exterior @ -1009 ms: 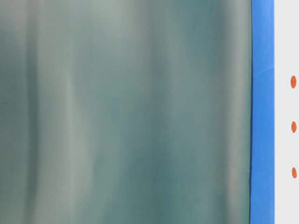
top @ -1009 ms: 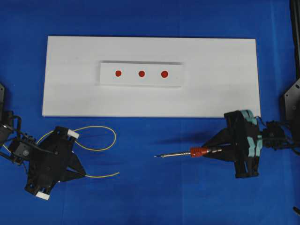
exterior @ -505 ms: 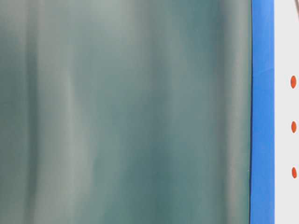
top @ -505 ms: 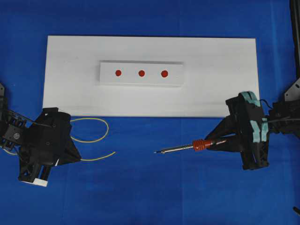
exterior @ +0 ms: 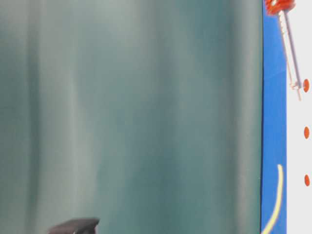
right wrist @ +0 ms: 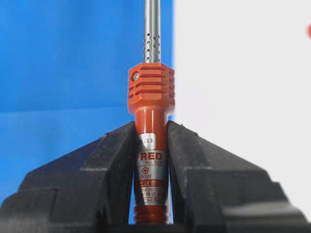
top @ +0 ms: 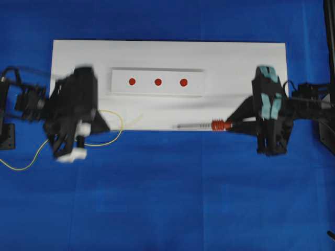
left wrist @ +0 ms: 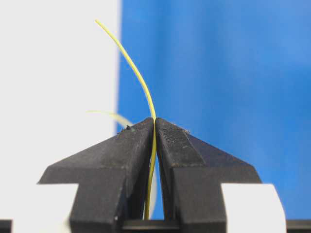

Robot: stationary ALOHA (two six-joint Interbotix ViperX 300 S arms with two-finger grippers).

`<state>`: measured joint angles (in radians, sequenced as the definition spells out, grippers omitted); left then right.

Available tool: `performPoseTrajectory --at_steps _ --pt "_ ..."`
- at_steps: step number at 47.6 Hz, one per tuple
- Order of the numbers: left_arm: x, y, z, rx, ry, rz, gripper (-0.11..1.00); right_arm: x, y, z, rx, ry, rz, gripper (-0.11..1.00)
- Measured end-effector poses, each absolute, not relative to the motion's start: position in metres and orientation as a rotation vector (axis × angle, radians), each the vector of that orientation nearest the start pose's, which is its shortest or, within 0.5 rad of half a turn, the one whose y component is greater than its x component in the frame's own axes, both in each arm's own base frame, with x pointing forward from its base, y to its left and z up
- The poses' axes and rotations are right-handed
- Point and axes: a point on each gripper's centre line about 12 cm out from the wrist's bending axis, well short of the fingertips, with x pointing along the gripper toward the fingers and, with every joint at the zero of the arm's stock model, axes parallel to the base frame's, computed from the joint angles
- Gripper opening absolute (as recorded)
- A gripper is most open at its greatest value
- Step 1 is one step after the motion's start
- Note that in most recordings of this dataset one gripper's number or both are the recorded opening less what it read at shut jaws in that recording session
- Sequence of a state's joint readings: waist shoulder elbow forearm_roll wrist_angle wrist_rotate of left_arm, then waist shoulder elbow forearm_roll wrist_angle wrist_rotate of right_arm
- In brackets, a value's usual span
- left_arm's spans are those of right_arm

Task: Touch the tip of the soldering iron to the tip of the solder at the mark.
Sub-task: 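Lift both grippers and move them over the white board toward the red dots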

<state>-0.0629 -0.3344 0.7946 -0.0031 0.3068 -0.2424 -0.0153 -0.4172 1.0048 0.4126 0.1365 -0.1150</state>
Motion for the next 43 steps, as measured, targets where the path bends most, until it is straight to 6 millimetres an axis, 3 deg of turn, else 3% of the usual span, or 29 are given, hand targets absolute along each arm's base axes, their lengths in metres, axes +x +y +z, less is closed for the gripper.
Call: performPoseTrajectory --at_steps 8,20,43 --pt "0.317 0.009 0.215 -0.228 0.791 0.118 0.03 0.272 -0.032 0.185 0.320 0.718 -0.170 0.06" --pt "0.321 0.037 0.217 -0.214 0.798 0.179 0.03 0.272 -0.074 0.190 0.313 0.725 -0.287 0.06" --pt "0.320 0.046 0.217 -0.226 0.798 0.207 0.03 0.277 -0.079 0.191 0.295 0.745 -0.289 0.06"
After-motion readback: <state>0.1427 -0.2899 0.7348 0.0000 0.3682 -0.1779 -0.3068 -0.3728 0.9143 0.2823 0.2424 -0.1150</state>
